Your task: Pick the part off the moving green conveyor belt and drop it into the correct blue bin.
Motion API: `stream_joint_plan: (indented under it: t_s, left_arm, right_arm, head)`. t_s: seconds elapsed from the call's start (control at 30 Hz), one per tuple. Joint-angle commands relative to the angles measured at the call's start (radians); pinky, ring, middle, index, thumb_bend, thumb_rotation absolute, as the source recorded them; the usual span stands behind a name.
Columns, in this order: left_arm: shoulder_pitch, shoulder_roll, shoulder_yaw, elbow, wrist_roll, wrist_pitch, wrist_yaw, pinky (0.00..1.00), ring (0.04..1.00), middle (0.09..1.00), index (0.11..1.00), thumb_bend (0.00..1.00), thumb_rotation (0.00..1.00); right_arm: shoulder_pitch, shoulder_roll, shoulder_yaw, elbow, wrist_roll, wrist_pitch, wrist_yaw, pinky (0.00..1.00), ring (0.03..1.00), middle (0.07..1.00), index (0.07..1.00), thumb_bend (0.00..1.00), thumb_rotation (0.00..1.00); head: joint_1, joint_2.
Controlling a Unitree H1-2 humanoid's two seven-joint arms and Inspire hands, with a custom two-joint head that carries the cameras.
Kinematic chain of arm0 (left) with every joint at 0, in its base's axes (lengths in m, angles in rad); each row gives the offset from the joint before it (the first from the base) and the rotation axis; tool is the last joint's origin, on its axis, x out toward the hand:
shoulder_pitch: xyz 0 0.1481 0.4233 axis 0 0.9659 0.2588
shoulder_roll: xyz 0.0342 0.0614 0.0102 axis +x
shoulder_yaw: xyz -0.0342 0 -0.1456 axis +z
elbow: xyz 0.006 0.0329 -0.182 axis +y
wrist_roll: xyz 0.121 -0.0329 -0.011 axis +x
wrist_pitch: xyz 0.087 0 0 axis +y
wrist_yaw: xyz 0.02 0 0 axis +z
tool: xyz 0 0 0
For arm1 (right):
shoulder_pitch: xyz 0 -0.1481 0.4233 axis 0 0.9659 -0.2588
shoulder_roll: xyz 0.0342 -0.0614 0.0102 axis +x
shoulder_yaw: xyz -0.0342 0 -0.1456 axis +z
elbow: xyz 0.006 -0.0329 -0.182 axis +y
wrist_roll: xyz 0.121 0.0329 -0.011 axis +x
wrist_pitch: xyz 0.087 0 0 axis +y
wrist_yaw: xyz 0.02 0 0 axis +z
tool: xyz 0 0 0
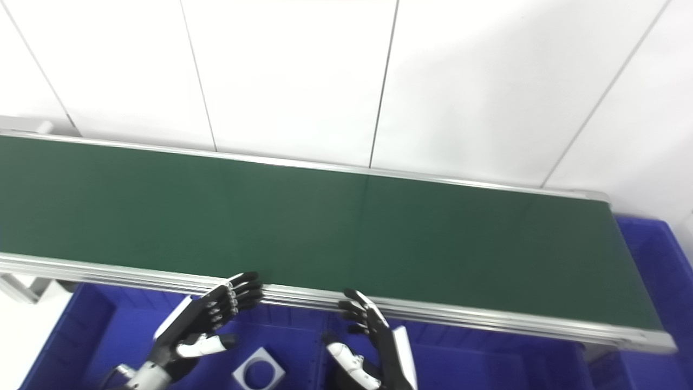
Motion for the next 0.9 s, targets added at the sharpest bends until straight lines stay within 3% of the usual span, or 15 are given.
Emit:
stream_joint_plan:
  t_s: [0.0,0.43,0.67,0.83,0.87]
  left_arm:
    - [-0.030,0.016,0.009,-0.018,-0.022,-0.035,-0.009,0.86,0.871,0.866,0.875,1.00,0.42]
    - [-0.031,0.012,0.008,-0.036,-0.019,-0.009,-0.007,0.83,0.840,0.837,0.850,1.00,0.40]
    - [-0.022,-0.005,0.003,-0.080,-0.011,0.019,0.012,0.81,0.830,0.830,0.836,1.00,0.39]
    - [-0.013,-0.024,-0.006,-0.144,0.007,0.064,0.042,0.80,0.832,0.829,0.835,1.00,0.40]
    - [-0.011,-0.026,-0.009,-0.154,0.009,0.070,0.047,0.79,0.827,0.829,0.837,1.00,0.41]
  right_arm:
    - [-0.018,0.013,0.005,-0.007,-0.007,-0.056,-0.019,0.70,0.763,0.789,0.849,0.63,0.63]
    - [-0.017,0.002,-0.004,-0.017,-0.003,-0.055,-0.013,0.68,0.757,0.779,0.846,0.63,0.64]
    - [-0.007,-0.010,-0.009,-0.068,0.002,-0.024,0.001,0.68,0.753,0.775,0.846,0.62,0.64]
    - [-0.003,-0.027,-0.017,-0.126,0.015,0.021,0.023,0.67,0.750,0.776,0.849,0.63,0.66]
    - [-0.002,-0.030,-0.019,-0.137,0.015,0.032,0.027,0.66,0.751,0.776,0.849,0.63,0.67]
  head:
    - [0.004,0.005]
    - [0.063,0.032]
    - [0.111,0.082]
    - [0.206,0.158]
    - [0.206,0.158]
